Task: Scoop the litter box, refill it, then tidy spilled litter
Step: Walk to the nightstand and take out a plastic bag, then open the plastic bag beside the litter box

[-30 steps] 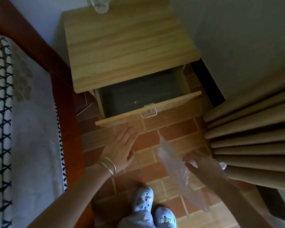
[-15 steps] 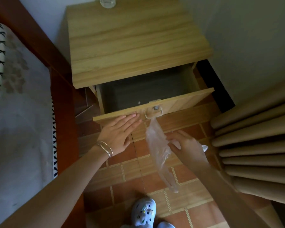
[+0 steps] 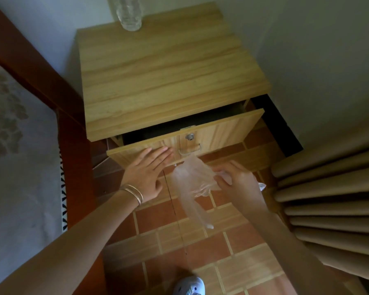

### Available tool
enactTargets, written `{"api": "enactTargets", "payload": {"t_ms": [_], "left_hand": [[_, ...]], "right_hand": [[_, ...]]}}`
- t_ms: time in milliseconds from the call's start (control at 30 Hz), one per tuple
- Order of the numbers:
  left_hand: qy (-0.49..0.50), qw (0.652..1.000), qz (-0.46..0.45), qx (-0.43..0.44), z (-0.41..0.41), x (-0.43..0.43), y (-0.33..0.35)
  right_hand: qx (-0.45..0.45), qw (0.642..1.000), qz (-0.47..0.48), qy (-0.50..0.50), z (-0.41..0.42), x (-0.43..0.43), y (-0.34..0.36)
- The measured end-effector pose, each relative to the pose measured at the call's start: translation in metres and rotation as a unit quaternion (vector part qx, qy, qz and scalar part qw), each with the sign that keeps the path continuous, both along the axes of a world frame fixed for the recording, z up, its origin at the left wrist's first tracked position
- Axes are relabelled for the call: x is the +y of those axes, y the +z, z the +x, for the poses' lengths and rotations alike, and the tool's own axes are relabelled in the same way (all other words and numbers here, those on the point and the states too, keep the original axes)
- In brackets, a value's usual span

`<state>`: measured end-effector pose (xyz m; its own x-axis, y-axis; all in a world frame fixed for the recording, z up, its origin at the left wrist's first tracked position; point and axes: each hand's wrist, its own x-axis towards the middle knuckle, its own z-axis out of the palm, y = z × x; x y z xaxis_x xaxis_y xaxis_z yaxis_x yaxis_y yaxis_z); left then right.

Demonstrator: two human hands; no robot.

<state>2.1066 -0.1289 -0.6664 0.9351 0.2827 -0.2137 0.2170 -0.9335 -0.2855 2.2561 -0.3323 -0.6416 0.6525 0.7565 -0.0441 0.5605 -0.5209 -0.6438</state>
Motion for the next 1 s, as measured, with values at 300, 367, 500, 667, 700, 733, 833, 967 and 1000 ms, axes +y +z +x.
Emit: {"api": "enactTargets", "payload": {"t_ms": [300, 367, 500, 667, 700, 733, 833, 967, 1000], "left_hand": [[0.08, 0.995, 0.013, 0.061, 0.044, 0.011, 0.004], [0.113, 0.991, -0.053, 0.047, 0.053, -0.002, 0.022], [0.003, 0.991, -0.137, 0.004, 0.072, -0.032, 0.097], [-0.146, 0.966, -0.196, -0.086, 0.074, -0.094, 0.218], [-0.16, 0.958, -0.216, -0.102, 0.074, -0.107, 0.244], [-0.17, 0.951, -0.235, -0.106, 0.073, -0.119, 0.269], [-0.198, 0.935, -0.276, -0.103, 0.069, -0.155, 0.34], [-0.279, 0.908, -0.304, -0.069, 0.062, -0.199, 0.417], [-0.305, 0.9, -0.306, -0.064, 0.061, -0.21, 0.434]], "right_hand": [[0.021, 0.999, 0.0, -0.041, 0.028, -0.008, 0.012], [0.026, 0.998, 0.003, -0.056, 0.03, -0.016, 0.026], [0.069, 0.991, 0.013, -0.11, 0.029, -0.038, 0.084], [0.163, 0.956, 0.023, -0.242, 0.017, -0.087, 0.195], [0.172, 0.949, 0.029, -0.263, 0.012, -0.099, 0.221], [0.175, 0.943, 0.035, -0.282, 0.008, -0.112, 0.247], [0.17, 0.923, 0.054, -0.342, -0.013, -0.153, 0.324], [0.151, 0.891, 0.067, -0.424, -0.057, -0.205, 0.403], [0.138, 0.883, 0.07, -0.443, -0.07, -0.217, 0.418]]}}
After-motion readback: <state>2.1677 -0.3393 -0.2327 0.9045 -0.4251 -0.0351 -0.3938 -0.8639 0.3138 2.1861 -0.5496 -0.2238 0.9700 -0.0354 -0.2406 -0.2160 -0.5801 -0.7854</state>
